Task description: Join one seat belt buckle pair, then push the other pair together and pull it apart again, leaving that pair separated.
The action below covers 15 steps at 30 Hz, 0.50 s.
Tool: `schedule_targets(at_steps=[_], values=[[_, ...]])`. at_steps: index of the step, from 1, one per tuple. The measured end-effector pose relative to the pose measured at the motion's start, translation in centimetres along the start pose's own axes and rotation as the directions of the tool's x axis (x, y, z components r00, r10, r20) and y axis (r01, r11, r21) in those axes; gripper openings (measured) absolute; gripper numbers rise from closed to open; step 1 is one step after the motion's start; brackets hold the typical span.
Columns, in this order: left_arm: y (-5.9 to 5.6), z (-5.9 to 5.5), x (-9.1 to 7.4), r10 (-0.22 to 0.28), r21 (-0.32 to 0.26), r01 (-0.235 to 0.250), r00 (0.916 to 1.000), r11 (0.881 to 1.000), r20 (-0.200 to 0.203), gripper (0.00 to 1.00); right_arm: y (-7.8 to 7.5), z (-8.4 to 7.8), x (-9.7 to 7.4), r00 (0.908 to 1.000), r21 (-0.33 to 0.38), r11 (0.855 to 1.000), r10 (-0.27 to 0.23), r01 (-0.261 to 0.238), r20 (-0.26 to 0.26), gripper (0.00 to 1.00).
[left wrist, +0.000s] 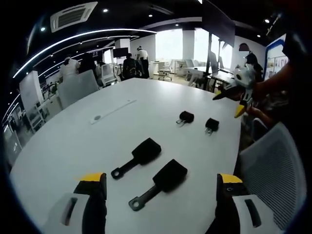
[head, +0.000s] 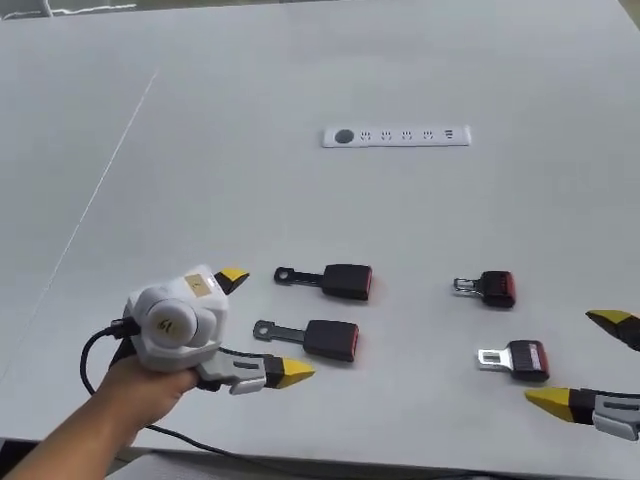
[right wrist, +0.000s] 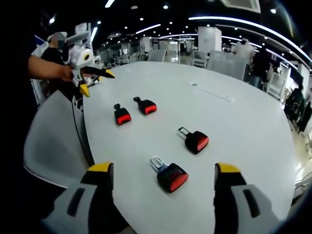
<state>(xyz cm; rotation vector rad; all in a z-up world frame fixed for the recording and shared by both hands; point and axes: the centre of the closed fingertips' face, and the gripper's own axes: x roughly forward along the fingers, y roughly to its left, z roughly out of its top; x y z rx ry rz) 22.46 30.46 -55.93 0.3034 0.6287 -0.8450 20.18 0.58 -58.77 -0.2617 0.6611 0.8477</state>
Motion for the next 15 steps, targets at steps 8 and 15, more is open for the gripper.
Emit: schedule_targets(at_steps=[8, 15], values=[[-0.2, -0.9, 1.6, -0.039, 0.02, 0.039, 0.9987, 0.999, -0.034, 0.93, -0.6, -0.7, 0.9, 0.9988, -0.011, 0.999, 0.034, -0.034, -0.034, 0.84], [-0.2, -1.4, 2.9, -0.071, 0.055, 0.075, 0.9952, 0.996, -0.068, 0.91, -1.3, -1.7, 1.7, 0.9948, -0.032, 0.997, 0.062, -0.065, -0.081, 0.82]])
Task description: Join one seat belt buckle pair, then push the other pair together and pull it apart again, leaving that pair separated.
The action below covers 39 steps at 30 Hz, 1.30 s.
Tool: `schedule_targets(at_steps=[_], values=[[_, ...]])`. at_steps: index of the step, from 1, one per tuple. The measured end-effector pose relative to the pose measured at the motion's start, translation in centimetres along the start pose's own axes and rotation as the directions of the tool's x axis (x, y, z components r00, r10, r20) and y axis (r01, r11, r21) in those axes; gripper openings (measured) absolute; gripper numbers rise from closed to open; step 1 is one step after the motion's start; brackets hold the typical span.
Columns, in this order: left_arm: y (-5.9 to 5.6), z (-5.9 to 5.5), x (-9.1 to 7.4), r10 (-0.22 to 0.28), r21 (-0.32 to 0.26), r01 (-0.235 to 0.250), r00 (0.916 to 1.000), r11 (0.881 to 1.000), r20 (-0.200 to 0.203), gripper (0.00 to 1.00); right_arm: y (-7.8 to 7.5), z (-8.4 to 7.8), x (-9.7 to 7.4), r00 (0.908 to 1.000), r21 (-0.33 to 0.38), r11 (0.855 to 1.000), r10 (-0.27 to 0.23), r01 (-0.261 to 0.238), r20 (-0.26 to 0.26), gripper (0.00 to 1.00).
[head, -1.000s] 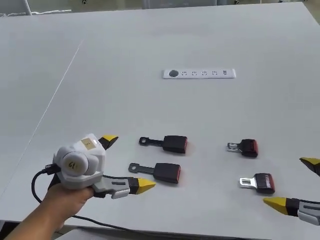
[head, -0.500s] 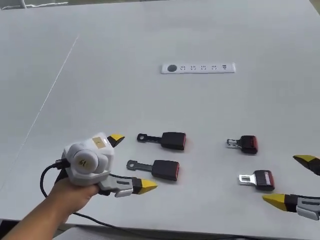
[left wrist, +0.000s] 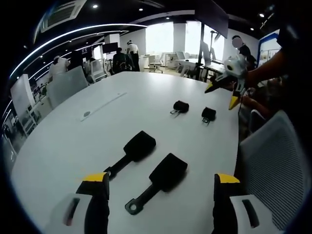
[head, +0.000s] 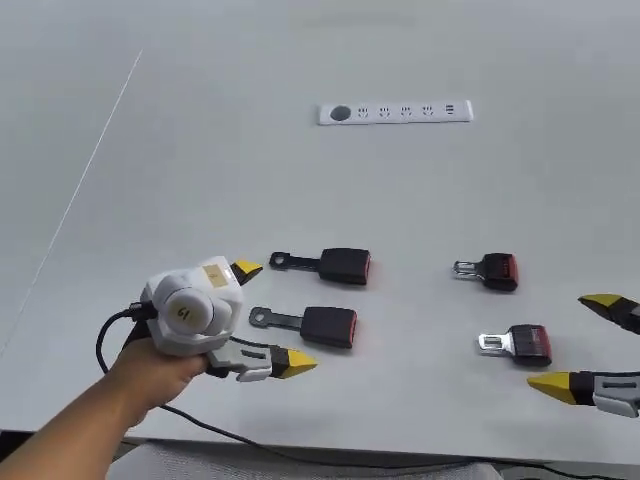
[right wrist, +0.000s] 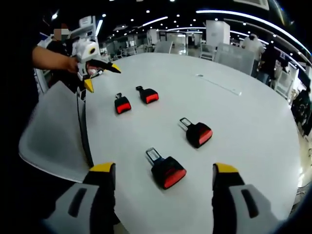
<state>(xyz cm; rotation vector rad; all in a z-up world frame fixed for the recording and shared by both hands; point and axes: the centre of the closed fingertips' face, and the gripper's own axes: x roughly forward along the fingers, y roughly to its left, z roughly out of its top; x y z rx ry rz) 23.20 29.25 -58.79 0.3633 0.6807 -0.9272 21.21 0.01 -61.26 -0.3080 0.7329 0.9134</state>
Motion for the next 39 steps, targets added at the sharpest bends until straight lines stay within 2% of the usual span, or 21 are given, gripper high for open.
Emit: schedule_targets(at_steps=[5, 10, 13, 16, 23, 28, 32, 36, 39], values=[[-0.4, -0.2, 1.1, -0.04, 0.014, 0.04, 0.9991, 0.999, -0.015, 0.86, -0.2, -0.5, 0.6, 0.9996, 0.001, 1.0, 0.023, -0.023, -0.015, 0.81], [-0.5, -0.6, 2.4, -0.07, 0.054, 0.072, 0.9965, 0.996, -0.046, 0.83, -0.6, -1.1, 1.1, 0.9978, -0.005, 0.999, 0.052, -0.052, -0.041, 0.78], [-0.5, -0.8, 3.0, -0.085, 0.061, 0.088, 0.9948, 0.994, -0.056, 0.82, -0.5, -1.5, 1.5, 0.9949, -0.021, 0.996, 0.082, -0.083, -0.06, 0.75], [-0.6, -1.3, 3.7, -0.106, 0.073, 0.112, 0.9914, 0.991, -0.076, 0.8, -0.5, -2.1, 1.9, 0.9893, -0.043, 0.992, 0.11, -0.115, -0.095, 0.75], [-0.6, -2.3, 5.2, -0.144, 0.098, 0.156, 0.9817, 0.983, -0.124, 0.73, -0.8, -2.6, 2.8, 0.9802, -0.073, 0.984, 0.15, -0.16, -0.13, 0.72], [-0.5, -2.7, 6.5, -0.167, 0.095, 0.181, 0.9765, 0.979, -0.136, 0.71, -1.1, -3.1, 3.6, 0.9726, -0.089, 0.978, 0.174, -0.189, -0.154, 0.7], [-0.7, -3.2, 7.3, -0.19, 0.128, 0.213, 0.967, 0.969, -0.17, 0.68, -1.0, -3.1, 3.9, 0.9671, -0.101, 0.972, 0.194, -0.212, -0.164, 0.69], [-0.7, -3.6, 7.9, -0.213, 0.155, 0.243, 0.9598, 0.958, -0.182, 0.66, -1.0, -3.4, 4.1, 0.9576, -0.129, 0.961, 0.216, -0.243, -0.191, 0.65], [-0.5, -4.2, 8.2, -0.219, 0.168, 0.255, 0.9532, 0.952, -0.209, 0.61, -0.9, -3.6, 4.2, 0.9492, -0.14, 0.953, 0.235, -0.267, -0.209, 0.62]])
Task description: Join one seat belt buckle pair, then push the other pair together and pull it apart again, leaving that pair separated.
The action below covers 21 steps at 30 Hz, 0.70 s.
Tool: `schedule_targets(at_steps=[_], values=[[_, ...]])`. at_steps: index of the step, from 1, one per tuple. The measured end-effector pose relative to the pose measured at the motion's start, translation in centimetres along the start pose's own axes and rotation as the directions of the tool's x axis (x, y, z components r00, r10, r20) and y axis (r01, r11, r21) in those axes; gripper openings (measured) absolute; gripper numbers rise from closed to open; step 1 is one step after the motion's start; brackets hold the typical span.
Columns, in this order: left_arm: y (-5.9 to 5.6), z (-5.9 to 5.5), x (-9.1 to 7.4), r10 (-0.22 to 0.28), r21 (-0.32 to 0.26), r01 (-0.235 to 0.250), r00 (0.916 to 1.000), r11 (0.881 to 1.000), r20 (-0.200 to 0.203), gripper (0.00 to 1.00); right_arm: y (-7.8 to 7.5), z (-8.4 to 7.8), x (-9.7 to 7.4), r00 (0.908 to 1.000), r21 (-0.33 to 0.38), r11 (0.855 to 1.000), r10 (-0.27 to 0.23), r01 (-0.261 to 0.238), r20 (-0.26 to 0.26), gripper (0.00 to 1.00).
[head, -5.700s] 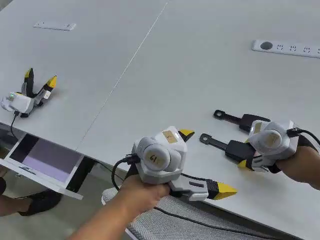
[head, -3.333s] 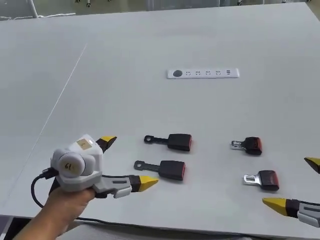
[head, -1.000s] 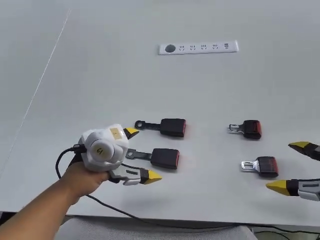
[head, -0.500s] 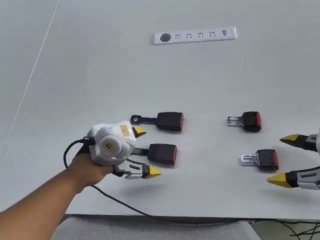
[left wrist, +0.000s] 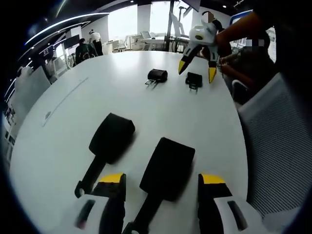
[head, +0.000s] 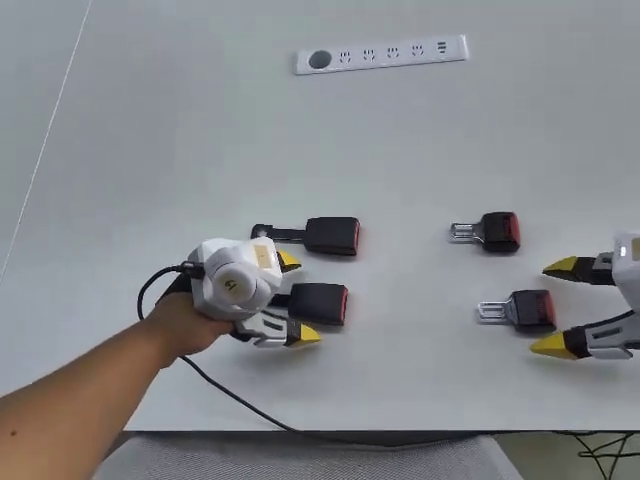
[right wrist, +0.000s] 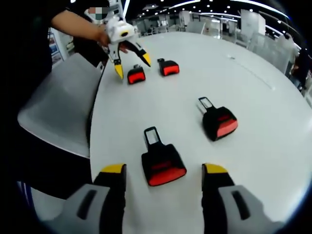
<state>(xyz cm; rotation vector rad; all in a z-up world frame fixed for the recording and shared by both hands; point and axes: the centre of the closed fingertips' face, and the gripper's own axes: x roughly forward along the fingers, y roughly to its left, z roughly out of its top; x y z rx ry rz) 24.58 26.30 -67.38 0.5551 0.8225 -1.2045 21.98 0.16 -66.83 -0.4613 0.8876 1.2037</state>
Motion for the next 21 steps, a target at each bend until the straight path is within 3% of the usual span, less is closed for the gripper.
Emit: schedule_targets(at_steps=[6, 10, 17, 19, 21], values=[[0.07, -0.74, 0.45, -0.007, 0.013, 0.007, 1.0, 1.0, -0.007, 0.51, 0.37, -0.29, 0.26, 0.9989, -0.023, 0.999, 0.039, -0.04, -0.024, 0.55], [0.21, -0.3, 0.52, -0.018, 0.02, 0.018, 0.9998, 1.0, 0.011, 0.46, 0.29, -0.24, 0.25, 0.9987, -0.032, 0.998, 0.047, -0.047, -0.018, 0.53], [-0.01, -0.4, 0.57, -0.05, 0.116, 0.051, 0.9986, 0.992, -0.015, 0.39, -0.17, -0.36, 0.22, 0.9983, -0.05, 0.997, 0.057, -0.057, -0.007, 0.47], [-0.08, -0.45, 0.59, -0.053, 0.144, 0.056, 0.9982, 0.988, -0.027, 0.37, 0.01, -0.45, 0.25, 0.9972, -0.072, 0.995, 0.073, -0.074, -0.019, 0.42], [-0.09, -0.38, 0.62, -0.056, 0.137, 0.059, 0.9981, 0.989, -0.025, 0.37, -0.07, -0.58, 0.35, 0.9976, -0.095, 0.993, 0.061, -0.064, -0.031, 0.37]])
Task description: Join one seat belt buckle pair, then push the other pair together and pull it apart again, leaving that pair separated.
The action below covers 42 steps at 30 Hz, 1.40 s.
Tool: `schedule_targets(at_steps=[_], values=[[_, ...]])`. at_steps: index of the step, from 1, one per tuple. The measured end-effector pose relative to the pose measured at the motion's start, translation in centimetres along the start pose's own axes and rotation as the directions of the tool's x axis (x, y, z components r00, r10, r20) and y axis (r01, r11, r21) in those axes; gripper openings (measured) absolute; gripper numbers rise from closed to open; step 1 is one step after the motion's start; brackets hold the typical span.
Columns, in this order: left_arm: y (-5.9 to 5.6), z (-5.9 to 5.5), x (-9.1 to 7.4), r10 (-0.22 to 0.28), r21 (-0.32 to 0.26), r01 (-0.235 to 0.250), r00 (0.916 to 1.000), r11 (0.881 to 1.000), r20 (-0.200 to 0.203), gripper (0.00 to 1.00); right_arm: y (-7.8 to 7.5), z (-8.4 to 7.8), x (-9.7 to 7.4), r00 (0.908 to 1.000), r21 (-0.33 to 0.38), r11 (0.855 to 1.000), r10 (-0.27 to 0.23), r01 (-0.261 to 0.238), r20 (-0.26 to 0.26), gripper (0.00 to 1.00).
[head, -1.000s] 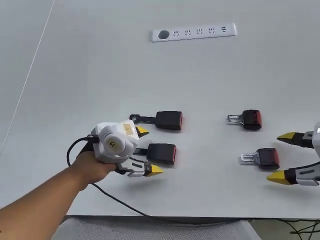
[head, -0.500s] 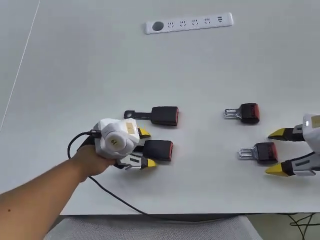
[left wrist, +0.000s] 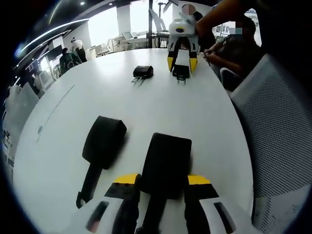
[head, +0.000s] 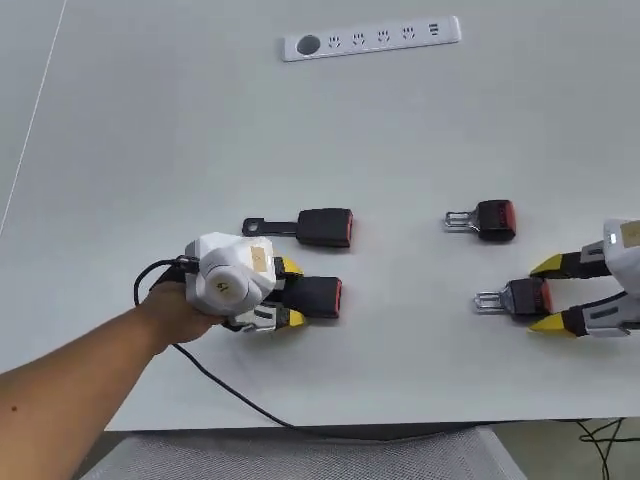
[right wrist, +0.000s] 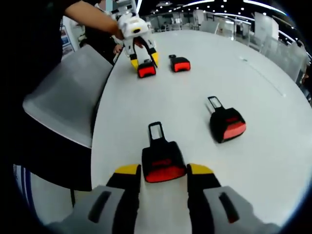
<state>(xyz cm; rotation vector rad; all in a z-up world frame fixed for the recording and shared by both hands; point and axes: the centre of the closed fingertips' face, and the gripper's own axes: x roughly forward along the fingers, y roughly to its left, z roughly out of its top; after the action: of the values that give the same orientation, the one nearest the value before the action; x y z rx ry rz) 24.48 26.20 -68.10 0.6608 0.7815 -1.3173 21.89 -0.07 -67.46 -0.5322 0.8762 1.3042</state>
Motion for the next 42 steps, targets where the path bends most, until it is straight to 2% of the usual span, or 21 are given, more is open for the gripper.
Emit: schedule_targets(at_steps=[4, 12, 21, 33, 42], values=[[0.1, -0.1, 0.0, 0.002, 0.01, -0.002, 1.0, 1.0, 0.004, 0.36, 0.0, 0.0, 0.1, 1.0, -0.006, 1.0, 0.005, -0.005, 0.0, 0.35], [0.2, -0.1, 0.0, -0.001, 0.009, 0.001, 0.9998, 1.0, -0.022, 0.36, -0.1, 0.0, 0.1, 1.0, -0.012, 1.0, 0.006, -0.006, 0.005, 0.34], [0.2, -0.2, 0.0, -0.003, 0.006, 0.004, 0.9995, 1.0, -0.033, 0.36, -0.2, 0.3, 0.4, 0.9999, -0.008, 1.0, 0.002, -0.002, 0.014, 0.34], [0.2, -0.3, 0.1, -0.003, 0.003, 0.004, 0.9986, 1.0, -0.053, 0.35, -0.6, 2.3, 1.8, 0.999, -0.01, 1.0, 0.006, -0.006, 0.043, 0.34], [0.1, -0.3, 0.1, -0.002, -0.005, 0.002, 0.9981, 1.0, -0.062, 0.35, -0.7, 5.0, 3.4, 0.9951, -0.016, 1.0, 0.02, -0.018, 0.097, 0.34]])
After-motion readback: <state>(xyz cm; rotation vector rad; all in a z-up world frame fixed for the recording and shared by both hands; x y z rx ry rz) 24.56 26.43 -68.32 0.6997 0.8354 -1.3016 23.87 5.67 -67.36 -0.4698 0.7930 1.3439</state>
